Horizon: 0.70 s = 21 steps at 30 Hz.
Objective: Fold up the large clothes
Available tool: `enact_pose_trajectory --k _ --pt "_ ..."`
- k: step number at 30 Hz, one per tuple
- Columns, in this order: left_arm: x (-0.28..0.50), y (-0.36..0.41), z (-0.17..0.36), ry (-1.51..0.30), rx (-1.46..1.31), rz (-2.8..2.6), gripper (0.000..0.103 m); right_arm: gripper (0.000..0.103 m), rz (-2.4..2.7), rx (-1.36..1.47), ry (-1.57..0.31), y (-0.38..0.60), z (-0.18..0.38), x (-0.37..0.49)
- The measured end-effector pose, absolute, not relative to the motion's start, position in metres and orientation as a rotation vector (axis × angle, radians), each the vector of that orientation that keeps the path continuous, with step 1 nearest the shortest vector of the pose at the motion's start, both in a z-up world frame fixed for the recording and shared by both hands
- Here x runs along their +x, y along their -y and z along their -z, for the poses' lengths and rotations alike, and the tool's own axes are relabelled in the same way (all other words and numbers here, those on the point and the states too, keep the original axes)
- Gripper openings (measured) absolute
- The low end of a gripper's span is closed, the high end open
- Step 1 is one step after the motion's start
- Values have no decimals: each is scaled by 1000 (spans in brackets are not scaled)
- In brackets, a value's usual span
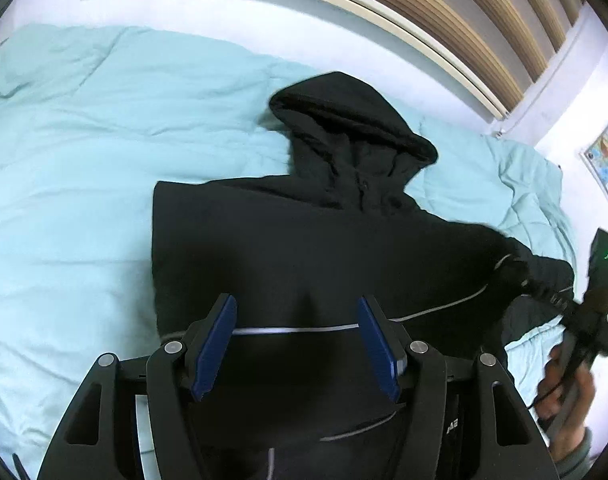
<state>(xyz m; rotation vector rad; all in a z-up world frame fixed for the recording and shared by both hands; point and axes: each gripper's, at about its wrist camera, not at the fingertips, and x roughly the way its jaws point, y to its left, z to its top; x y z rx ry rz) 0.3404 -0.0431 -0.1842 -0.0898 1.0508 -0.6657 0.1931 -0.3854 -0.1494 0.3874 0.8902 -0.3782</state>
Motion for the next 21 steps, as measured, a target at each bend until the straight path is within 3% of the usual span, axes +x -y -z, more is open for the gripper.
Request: enact_pose_trajectory --k 2,9,12,15,19,21 --pt "343 59 196 -1062 -58 683 65 30 424 392 -900 407 153 186" --pt "365 96 276 -1220 72 569 64 32 456 466 -1081 449 244 189" --pt "365 97 279 -1209 82 566 65 33 445 490 -1068 452 266 183" --pt "360 96 274 -1196 111 570 65 39 452 477 -1056 447 265 180" --pt "350 91 249 -1159 129 599 65 59 458 470 -1094 444 247 167" --pt "342 88 239 -1137 115 619 65 61 491 428 -1068 434 224 158"
